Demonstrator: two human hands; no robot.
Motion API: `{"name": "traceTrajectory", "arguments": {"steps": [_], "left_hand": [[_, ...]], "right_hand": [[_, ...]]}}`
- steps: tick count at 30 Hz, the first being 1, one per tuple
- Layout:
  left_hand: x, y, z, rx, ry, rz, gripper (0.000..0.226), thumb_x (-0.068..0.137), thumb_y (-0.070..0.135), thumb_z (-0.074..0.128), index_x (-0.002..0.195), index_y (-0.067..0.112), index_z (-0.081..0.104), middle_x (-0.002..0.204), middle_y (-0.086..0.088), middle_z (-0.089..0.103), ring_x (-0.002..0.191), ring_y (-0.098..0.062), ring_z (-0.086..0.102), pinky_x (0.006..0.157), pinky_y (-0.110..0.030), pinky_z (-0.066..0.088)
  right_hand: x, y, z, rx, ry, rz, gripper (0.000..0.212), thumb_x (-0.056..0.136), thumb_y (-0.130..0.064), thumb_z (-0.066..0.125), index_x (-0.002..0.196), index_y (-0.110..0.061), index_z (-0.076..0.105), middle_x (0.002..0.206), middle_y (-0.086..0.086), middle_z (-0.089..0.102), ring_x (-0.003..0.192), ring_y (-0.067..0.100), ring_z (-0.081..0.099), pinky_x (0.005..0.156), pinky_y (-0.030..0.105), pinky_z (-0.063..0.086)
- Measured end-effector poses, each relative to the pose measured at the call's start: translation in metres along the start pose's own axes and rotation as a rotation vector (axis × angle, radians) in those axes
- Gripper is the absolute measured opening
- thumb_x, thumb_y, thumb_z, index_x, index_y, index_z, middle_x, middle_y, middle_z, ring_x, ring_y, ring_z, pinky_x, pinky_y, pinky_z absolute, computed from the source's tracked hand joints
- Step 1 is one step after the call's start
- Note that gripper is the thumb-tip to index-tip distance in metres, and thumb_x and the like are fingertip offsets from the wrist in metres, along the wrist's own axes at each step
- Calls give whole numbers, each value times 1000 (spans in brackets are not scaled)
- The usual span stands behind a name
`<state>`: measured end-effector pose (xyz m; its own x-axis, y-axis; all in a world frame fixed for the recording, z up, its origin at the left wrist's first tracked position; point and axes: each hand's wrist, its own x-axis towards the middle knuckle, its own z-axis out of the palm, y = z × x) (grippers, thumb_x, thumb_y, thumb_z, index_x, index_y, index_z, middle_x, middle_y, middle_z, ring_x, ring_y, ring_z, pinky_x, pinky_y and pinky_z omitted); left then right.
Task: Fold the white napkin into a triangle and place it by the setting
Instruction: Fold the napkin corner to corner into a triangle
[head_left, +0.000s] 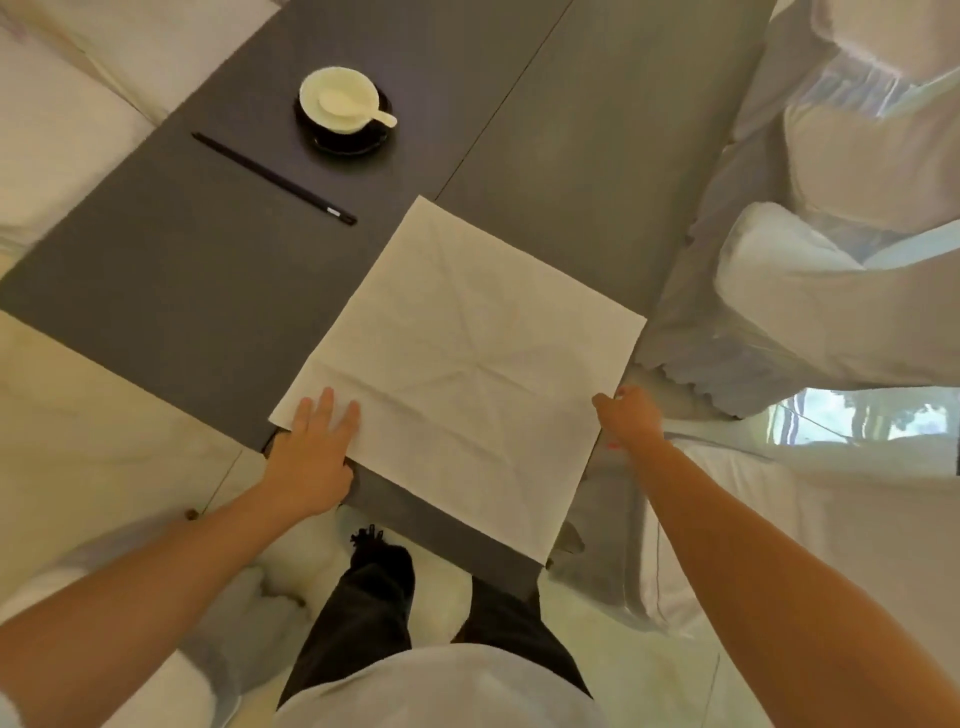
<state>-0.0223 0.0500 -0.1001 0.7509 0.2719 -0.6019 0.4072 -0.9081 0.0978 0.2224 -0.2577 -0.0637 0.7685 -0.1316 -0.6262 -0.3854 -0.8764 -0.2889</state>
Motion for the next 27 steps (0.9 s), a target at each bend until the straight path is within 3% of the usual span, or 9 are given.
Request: {"name": "traceTrajectory", "arguments": {"steps": [2,6,9,13,15,18,22,25,27], "left_hand": [[3,4,1,-35,11,-31,82,91,34,48,155,26,-2,165,-11,-7,150,-37,-2,111,-53,32],[9,9,0,-166,1,-104,77,93,33,51,155,30,6,165,-5,-5,151,-32,-3,111,-50,35],[13,11,-5,-244,23,-133,72,93,27,53,154,30,17,165,-5,-1,151,-30,-1,115,-47,31],[10,12,-6,-288,19,-155,71,92,26,54,153,33,19,165,-4,0,151,-28,0,118,-45,27],[9,13,-6,-312,-4,-168,71,93,27,53,154,35,16,165,-1,-4,152,-26,-3,118,-43,25],[7,13,-8,-332,-34,-162,73,94,26,52,154,37,12,165,2,-9,151,-24,-7,119,-42,23],[8,9,-9,-331,-76,-155,73,94,26,48,154,40,8,164,6,-13,151,-21,-10,120,-41,23],[9,4,-11,-278,-102,-115,72,95,26,46,154,41,5,164,6,-14,151,-21,-8,120,-43,23],[7,0,-15,-240,-131,-88,71,95,25,43,154,40,6,164,6,-13,152,-22,-7,120,-41,23]], "right_hand": [[31,-6,-2,25,22,11,59,85,-36,56,132,-3,46,125,18,61,99,35,64,82,40,54],[81,-16,-11,83,87,38,73,81,-47,64,136,-7,37,133,18,51,115,39,55,95,51,48],[108,-22,-21,217,132,6,75,83,-39,68,140,-4,33,139,19,44,121,40,49,98,49,45],[134,-17,-31,359,78,15,40,82,-32,70,111,-6,59,113,18,66,95,36,65,85,51,56],[142,-10,-35,362,143,35,26,82,-28,70,100,-8,68,102,18,71,88,35,67,84,48,57],[143,-9,-42,402,170,39,26,83,-28,71,98,-7,67,91,14,68,79,31,64,80,44,57],[136,-16,-38,370,154,26,27,82,-29,73,76,-7,57,74,12,61,69,31,62,73,42,56],[129,-21,-34,337,231,65,16,80,-19,68,85,-5,63,73,14,62,53,27,56,54,30,48],[124,-23,-30,364,262,134,15,81,-9,63,95,-11,64,86,14,63,61,29,61,58,33,53]]}}
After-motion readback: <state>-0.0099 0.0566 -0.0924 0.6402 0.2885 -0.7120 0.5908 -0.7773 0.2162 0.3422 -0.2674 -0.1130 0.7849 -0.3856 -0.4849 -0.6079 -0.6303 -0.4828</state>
